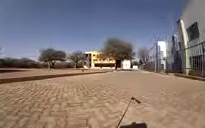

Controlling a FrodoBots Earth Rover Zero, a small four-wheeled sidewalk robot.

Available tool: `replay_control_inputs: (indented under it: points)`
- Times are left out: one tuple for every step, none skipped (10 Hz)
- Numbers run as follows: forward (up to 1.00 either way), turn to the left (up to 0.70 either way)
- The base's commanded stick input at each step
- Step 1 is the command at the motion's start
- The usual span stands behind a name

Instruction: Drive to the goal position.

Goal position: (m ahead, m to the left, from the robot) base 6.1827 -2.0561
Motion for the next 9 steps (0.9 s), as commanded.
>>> replay_control_inputs:
  points:
    - [1.0, -0.27]
    - [1.0, -0.27]
    - [1.0, -0.27]
    - [1.0, -0.27]
    - [1.0, -0.27]
    - [1.0, -0.27]
    - [1.0, -0.27]
    - [1.0, -0.27]
    - [1.0, -0.27]
